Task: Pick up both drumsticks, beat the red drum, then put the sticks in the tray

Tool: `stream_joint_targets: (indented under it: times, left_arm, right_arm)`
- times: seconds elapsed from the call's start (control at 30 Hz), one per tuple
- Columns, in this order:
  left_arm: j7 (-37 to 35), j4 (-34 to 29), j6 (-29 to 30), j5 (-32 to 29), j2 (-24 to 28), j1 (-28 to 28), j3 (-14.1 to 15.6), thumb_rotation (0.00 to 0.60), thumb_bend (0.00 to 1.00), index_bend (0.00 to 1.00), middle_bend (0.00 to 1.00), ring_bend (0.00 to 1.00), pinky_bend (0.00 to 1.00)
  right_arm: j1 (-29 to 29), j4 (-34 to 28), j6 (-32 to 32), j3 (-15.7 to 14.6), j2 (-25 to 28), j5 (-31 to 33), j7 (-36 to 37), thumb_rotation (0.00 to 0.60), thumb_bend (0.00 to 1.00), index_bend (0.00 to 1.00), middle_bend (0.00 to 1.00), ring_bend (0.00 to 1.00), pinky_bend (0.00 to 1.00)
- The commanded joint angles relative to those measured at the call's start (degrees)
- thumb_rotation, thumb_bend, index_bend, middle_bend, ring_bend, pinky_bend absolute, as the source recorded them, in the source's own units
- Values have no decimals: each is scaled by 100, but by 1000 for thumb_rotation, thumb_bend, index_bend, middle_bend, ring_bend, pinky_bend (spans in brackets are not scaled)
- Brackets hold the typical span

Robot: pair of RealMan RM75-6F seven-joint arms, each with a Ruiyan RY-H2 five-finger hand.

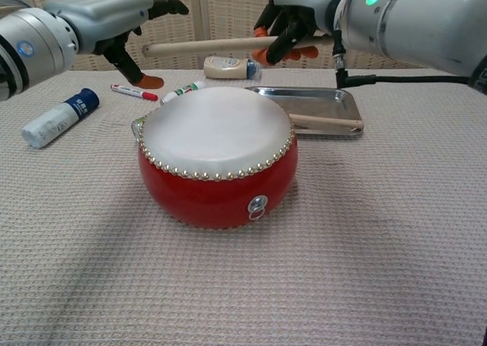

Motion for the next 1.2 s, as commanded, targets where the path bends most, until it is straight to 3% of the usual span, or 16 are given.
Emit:
stream_joint_targets:
  times: [0.03,0.2,0.4,0.8,1.2]
  left_arm:
    - [-150,-9,-26,31,164,104,37,600,290,0,0,0,207]
    - [-515,-21,60,167,388,308,45,600,291,0,0,0,207]
    - [-871,-116,228,397,630,558,75,600,292,0,0,0,207]
    - [-1303,-303,361,753,917,917,186,600,292,0,0,0,208]
    - [-1530,-269,232,844,975,1024,188,600,290,0,0,0,208]
  right_arm:
    - [-227,-98,-26,-51,324,-90,111,600,490,1000,835,777,865]
    - [-501,163,-216,-152,653,-148,326,600,489,1000,835,777,865]
    - [-634,1109,-787,-330,562,-117,573,600,490,1000,835,777,865]
    - [-478,3706,-1944,-621,-768,-232,754,600,489,1000,835,755,864]
    - [-303,5293,-2360,-545,-1759,-469,667,600,489,981,835,718,864]
